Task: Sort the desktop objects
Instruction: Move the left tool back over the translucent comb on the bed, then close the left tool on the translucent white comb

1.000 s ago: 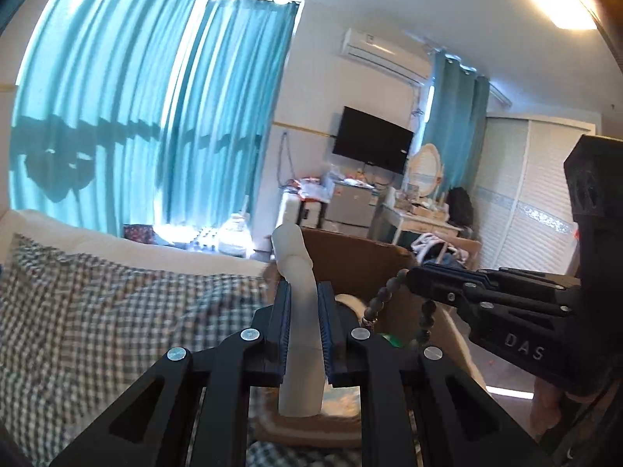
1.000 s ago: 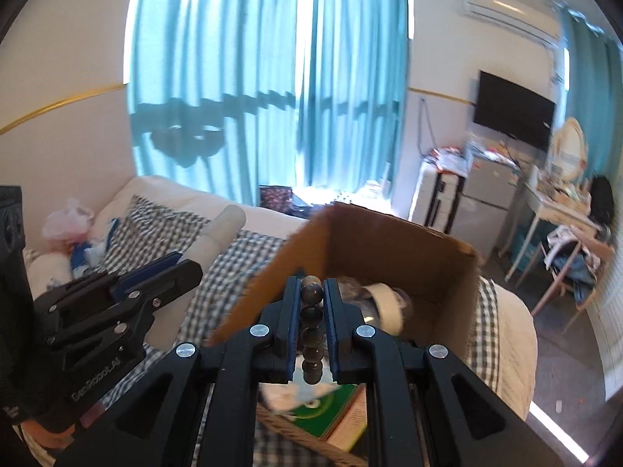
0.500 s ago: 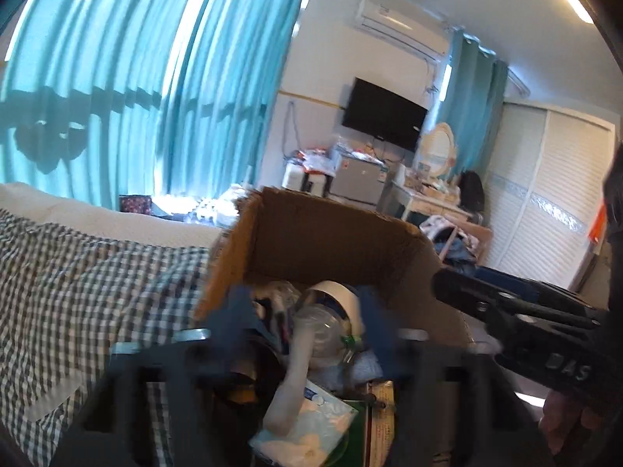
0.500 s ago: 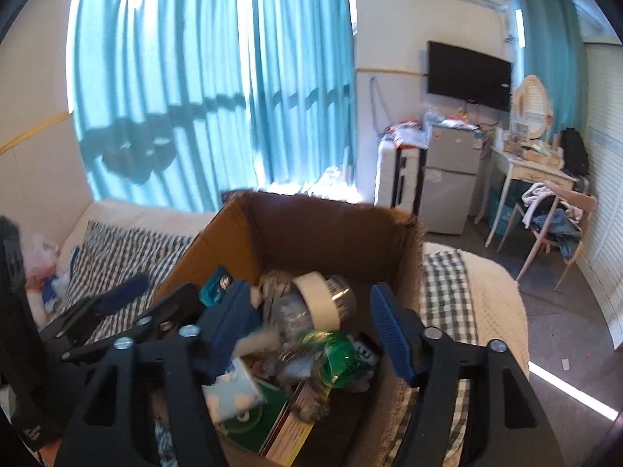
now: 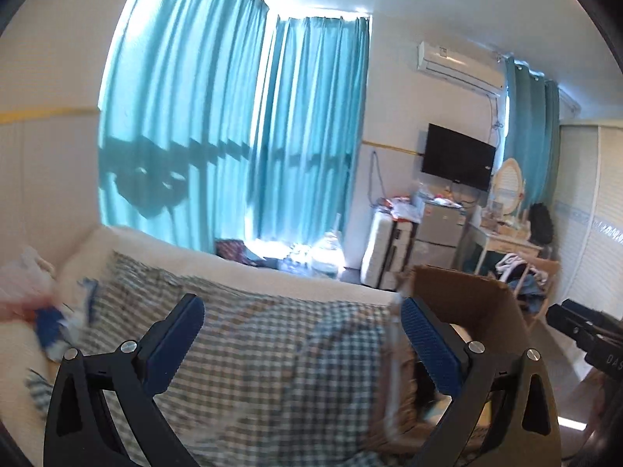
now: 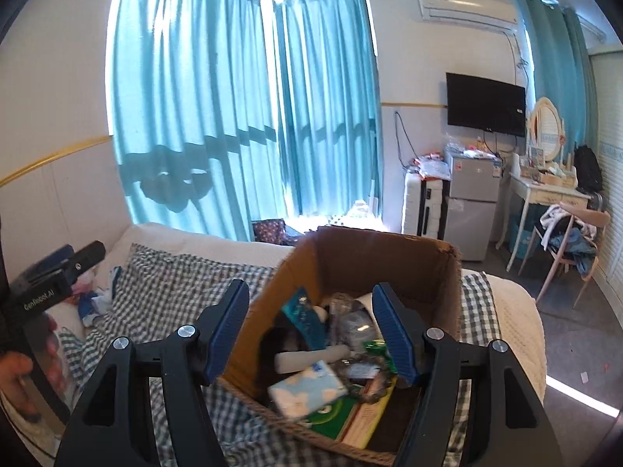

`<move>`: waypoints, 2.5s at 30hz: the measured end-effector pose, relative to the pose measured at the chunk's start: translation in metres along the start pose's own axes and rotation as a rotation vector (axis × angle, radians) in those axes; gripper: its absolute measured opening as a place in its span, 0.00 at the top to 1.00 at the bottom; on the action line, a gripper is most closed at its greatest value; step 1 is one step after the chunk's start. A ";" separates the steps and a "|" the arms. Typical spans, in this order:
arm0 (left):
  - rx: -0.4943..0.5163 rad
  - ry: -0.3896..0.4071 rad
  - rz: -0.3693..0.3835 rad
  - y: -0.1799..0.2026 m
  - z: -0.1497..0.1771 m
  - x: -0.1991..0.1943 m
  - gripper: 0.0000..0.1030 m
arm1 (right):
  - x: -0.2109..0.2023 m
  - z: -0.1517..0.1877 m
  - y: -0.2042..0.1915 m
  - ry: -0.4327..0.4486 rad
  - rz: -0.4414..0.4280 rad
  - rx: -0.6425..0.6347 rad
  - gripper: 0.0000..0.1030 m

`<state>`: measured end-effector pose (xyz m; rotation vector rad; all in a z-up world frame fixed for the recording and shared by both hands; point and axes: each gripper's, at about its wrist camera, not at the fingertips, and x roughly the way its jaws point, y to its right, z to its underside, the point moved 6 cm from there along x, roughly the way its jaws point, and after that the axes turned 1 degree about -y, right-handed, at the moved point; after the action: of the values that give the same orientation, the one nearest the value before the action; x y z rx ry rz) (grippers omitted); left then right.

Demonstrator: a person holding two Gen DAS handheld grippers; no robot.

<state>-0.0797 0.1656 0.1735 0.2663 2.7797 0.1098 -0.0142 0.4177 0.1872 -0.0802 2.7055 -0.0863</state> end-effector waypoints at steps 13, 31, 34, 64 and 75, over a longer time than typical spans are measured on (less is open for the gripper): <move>0.038 -0.086 -0.145 -0.121 -0.003 -0.100 0.00 | -0.050 -0.002 -0.109 -0.043 -0.259 0.049 0.14; 0.005 -0.273 -0.166 -0.174 0.224 0.096 0.00 | 0.171 0.183 -0.185 -0.356 -0.095 -0.183 0.14; 0.108 -0.302 -0.128 -0.163 0.240 0.119 0.00 | 0.192 0.187 -0.185 -0.364 -0.077 -0.148 0.14; 0.235 -0.493 0.205 -0.121 0.285 0.178 0.68 | 0.225 0.204 -0.173 -0.436 -0.022 -0.059 0.14; 0.108 -0.452 0.170 -0.120 0.264 0.152 0.73 | 0.204 0.189 -0.177 -0.396 -0.041 -0.058 0.15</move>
<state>-0.1492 0.0891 -0.1370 0.4887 2.3142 -0.0549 -0.1114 0.2177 -0.0565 -0.1527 2.3108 -0.0021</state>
